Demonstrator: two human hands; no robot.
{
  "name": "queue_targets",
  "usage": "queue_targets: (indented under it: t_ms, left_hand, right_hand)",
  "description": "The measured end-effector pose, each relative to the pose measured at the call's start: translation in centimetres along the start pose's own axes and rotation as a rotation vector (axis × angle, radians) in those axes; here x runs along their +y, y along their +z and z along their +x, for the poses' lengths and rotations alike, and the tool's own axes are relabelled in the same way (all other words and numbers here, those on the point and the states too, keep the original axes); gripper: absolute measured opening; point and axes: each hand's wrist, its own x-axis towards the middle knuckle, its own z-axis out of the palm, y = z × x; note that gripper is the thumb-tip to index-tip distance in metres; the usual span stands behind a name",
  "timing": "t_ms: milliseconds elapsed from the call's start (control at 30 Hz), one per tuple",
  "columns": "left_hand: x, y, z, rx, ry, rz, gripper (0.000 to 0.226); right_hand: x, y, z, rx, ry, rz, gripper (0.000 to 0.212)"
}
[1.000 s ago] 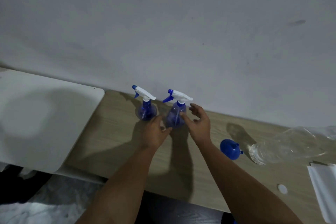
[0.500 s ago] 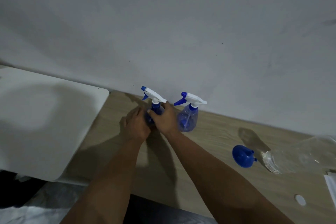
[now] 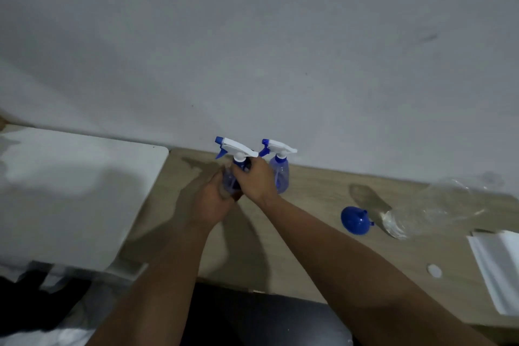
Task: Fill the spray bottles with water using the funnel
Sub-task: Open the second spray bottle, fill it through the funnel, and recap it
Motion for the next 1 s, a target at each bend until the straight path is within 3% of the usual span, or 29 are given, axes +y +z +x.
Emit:
queue_targets:
  t_ms: [100, 200, 467, 567, 667, 767, 1000]
  left_hand:
    - [2.4, 1.0, -3.3, -0.132, -0.013, -0.175, 0.057]
    - [4.8, 3.8, -6.2, -0.143, 0.018, -0.106, 0.042]
    - [11.1, 16.3, -10.6, -0.337, 0.087, -0.085, 0.062]
    - [13.7, 19.9, -12.2, -0.394, 0.070, -0.058, 0.057]
    - [15.2, 22.8, -13.6, -0.446, 0.021, 0.062, 0.034]
    - [15.1, 25.0, -14.6, -0.415, -0.054, 0.093, 0.026]
    - [16.9, 24.5, -15.2, -0.365, -0.061, 0.236, 0.033]
  right_hand:
    - [1.0, -2.9, -3.6, -0.012, -0.066, 0.086, 0.011]
    - [4.1, -6.5, -7.2, -0.004, -0.047, 0.146, 0.022]
    - [14.7, -17.9, -13.6, 0.115, 0.131, 0.197, 0.031]
    - [18.0, -20.7, -15.3, 0.164, 0.163, 0.202, 0.033]
    - [20.5, -22.3, -17.0, 0.174, 0.201, 0.232, 0.032]
    - [22.0, -23.0, -18.1, 0.173, 0.214, 0.287, 0.033]
    - [22.6, -24.0, -18.3, 0.086, 0.181, 0.357, 0.031]
